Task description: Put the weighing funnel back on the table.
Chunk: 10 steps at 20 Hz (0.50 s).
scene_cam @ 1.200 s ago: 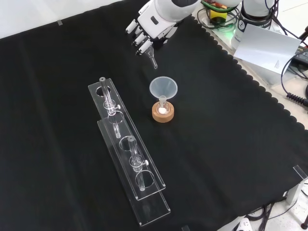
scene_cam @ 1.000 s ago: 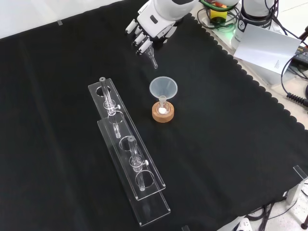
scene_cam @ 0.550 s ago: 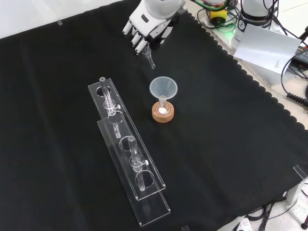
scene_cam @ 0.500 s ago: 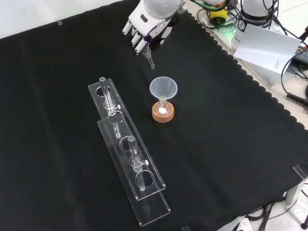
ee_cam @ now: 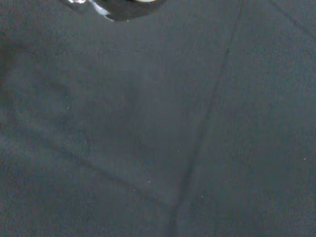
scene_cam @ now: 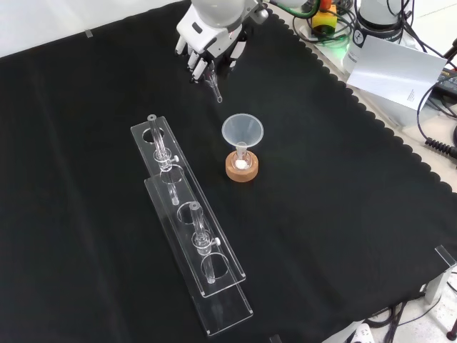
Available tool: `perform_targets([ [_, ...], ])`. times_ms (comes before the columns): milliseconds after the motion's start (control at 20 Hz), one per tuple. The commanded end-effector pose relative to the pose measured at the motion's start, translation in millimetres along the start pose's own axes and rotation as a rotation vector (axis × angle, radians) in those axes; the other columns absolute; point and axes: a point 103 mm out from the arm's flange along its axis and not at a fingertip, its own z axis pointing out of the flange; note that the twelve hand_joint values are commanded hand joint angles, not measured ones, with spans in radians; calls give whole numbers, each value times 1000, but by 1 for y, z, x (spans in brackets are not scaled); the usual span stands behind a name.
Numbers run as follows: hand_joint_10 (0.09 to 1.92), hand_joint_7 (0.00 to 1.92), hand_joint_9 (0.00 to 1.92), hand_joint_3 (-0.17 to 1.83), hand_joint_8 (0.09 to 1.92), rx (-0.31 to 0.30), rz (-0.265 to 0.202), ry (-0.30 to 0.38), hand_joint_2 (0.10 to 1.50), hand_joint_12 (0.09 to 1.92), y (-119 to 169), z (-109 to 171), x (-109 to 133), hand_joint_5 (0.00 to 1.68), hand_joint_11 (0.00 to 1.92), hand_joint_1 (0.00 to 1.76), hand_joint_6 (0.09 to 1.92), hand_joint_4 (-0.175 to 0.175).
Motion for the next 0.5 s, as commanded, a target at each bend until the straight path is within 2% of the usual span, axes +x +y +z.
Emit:
perform_targets([
  [50,183,1194,1319,-175,417,30,-26,75,1111,1028,14,34,-6,1172,835,1089,721,168],
  [200,182,1194,1320,-175,417,51,-13,115,1112,1028,23,50,-9,1171,836,1090,722,166],
  [500,181,1194,1320,-175,417,62,-8,138,1112,1029,33,70,-8,1170,838,1091,725,161],
])
